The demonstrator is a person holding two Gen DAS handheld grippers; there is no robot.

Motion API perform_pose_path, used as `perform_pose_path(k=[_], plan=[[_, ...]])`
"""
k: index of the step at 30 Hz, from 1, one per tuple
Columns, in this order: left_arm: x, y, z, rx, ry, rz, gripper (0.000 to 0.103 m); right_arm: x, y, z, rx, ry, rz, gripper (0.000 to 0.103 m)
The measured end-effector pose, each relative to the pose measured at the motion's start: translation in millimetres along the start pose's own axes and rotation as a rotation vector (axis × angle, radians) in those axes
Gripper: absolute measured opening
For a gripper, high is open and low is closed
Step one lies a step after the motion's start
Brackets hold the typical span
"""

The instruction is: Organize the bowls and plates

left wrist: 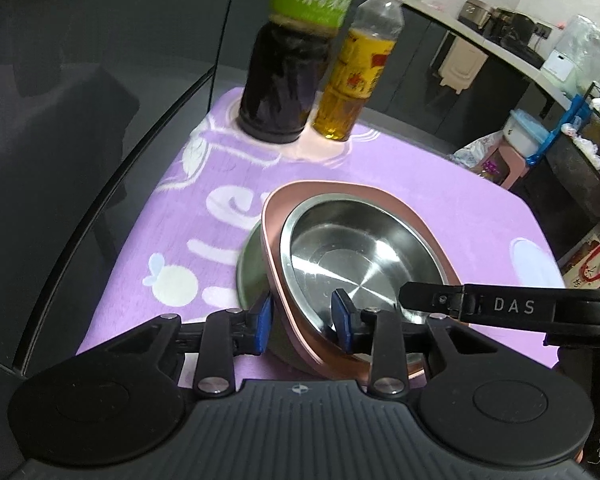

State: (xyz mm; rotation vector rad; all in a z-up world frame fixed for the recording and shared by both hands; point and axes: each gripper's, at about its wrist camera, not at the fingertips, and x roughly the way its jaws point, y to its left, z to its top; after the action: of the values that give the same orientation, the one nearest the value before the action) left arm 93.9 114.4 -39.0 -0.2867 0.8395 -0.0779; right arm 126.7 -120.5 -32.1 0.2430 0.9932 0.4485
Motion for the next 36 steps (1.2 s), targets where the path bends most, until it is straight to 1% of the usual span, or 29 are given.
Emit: perform_pose_path(k=[5, 9, 12, 18, 21, 24, 25, 26, 30, 33, 35, 36], plan=[[-6, -4, 1, 0.0, 0.006, -0.018, 0.03, -19, 0, 1, 0.003, -0.045, 0.003, 0.035], [-4, -1, 2, -0.036, 0.032, -0.04, 0.03, -21, -3, 1, 0.014, -0.038, -0.002, 0.035], [-4, -2, 3, -0.049, 0.035, -0.034, 0.03, -16, -5, 1, 0.039, -0.02, -0.008, 0.035], [-4, 0, 9, -0.036, 0.009, -0.023, 0.03, -14, -1, 2, 0.036, -0.028, -0.001, 0.035], [2, 6, 12, -0.044, 0.004, -0.014, 0.03, -5, 3, 7, 0.024, -0.023, -0.004, 0.035], [13, 14, 13, -0.044, 0.01, 0.023, 0.029, 8, 10, 9, -0.028, -0.009, -0.026, 0.035], [16, 16, 12, -0.038, 0.017, 0.043, 0.027, 11, 12, 8, -0.04, -0.006, -0.04, 0.035], [19, 18, 10, -0.029, 0.02, 0.054, 0.027, 13, 12, 7, -0.05, -0.008, -0.051, 0.035], [18, 25, 7, -0.034, 0.028, 0.025, 0.027, 7, 11, 5, -0.068, -0.029, -0.082, 0.035], [19, 24, 6, -0.017, 0.027, 0.022, 0.028, 3, 9, 5, -0.076, -0.034, -0.093, 0.036], [23, 22, 5, -0.013, 0.033, 0.021, 0.029, 6, 4, 6, -0.059, -0.016, -0.096, 0.038], [25, 22, 4, -0.016, 0.04, 0.016, 0.029, 8, 1, 7, -0.04, -0.011, -0.083, 0.041]])
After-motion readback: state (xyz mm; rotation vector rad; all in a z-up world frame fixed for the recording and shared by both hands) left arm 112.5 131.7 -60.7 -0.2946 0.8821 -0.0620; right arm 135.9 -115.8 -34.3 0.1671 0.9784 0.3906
